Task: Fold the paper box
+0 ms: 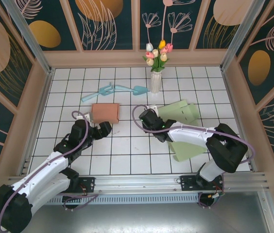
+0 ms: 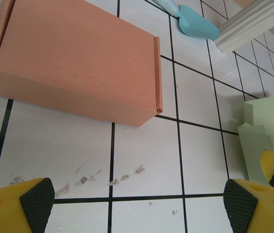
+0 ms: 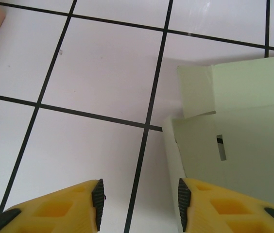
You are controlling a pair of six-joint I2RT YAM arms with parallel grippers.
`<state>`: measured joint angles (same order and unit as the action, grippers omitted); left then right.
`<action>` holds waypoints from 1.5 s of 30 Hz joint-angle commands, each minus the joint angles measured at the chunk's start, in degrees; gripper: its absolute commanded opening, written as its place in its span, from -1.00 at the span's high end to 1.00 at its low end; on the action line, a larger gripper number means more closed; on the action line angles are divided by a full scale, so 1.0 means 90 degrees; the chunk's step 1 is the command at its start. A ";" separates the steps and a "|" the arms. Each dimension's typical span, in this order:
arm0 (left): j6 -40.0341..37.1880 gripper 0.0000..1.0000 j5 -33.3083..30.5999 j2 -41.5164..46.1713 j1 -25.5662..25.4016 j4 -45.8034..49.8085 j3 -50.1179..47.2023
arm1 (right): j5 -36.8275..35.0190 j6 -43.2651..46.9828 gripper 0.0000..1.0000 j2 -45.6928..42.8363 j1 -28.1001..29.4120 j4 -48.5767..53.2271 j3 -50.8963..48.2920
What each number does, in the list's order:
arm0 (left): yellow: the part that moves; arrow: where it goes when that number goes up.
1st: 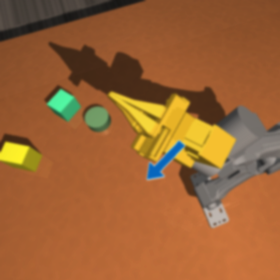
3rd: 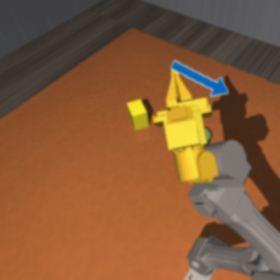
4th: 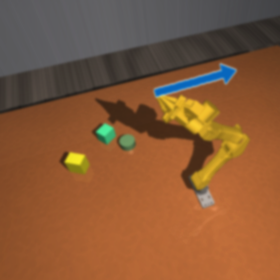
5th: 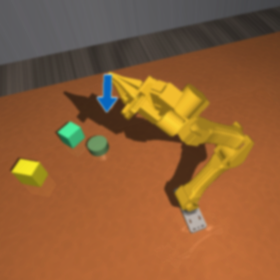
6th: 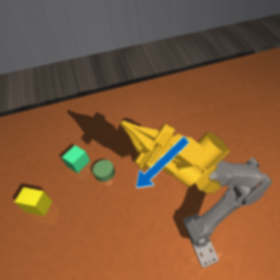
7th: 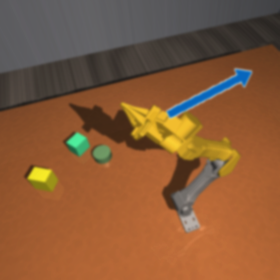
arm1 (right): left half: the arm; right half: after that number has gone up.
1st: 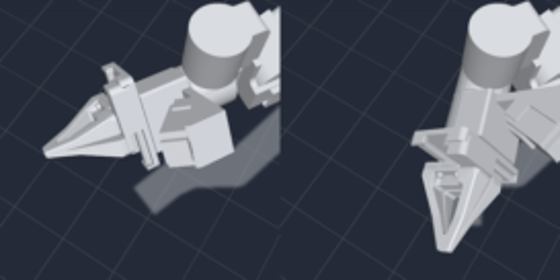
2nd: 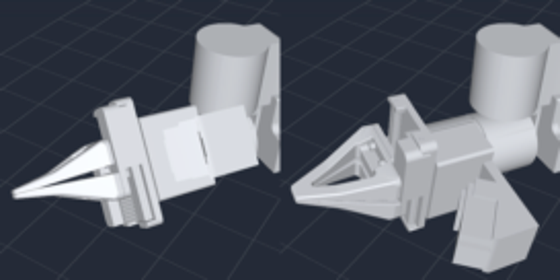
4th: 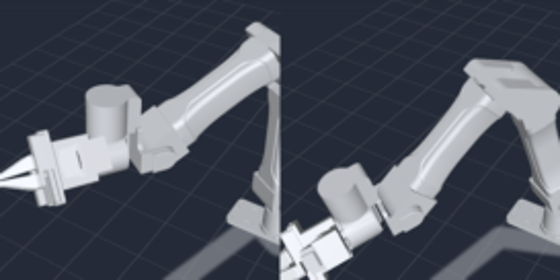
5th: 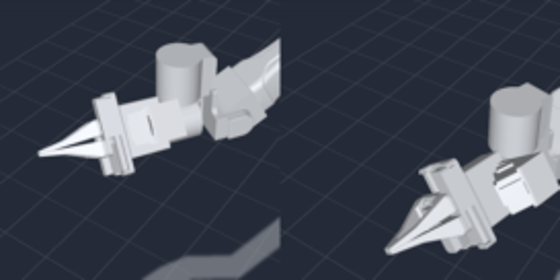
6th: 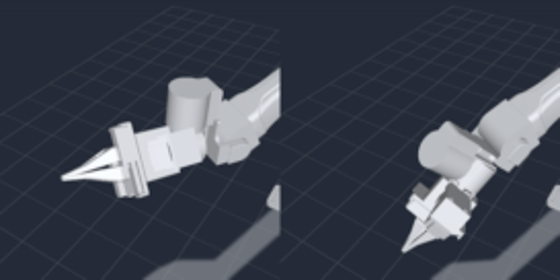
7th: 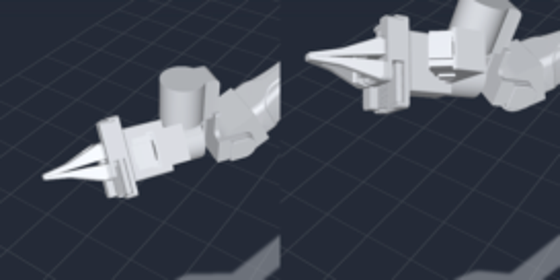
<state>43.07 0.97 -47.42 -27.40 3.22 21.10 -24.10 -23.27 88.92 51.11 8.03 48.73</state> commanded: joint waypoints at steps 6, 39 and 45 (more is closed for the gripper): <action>-0.0078 -0.83 -0.0038 0.0015 -0.0022 0.0013 -0.0021 | -0.0574 0.0005 0.01 0.0459 -0.0154 0.0306 0.0095; 0.0712 -0.76 -0.0988 -0.1877 -0.1689 -0.1092 0.0700 | 0.0604 -0.0500 0.00 -0.1508 -0.0297 -0.0466 -0.0078; 0.0759 -0.74 -0.1482 -0.3698 -0.2197 -0.1104 0.1982 | 0.0652 0.0211 -0.03 -0.3075 -0.1023 -0.0233 -0.1085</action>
<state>49.01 -7.84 -75.09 -45.67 -4.75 33.67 -16.45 -26.30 64.60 44.29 1.10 43.92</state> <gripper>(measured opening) 0.875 0.510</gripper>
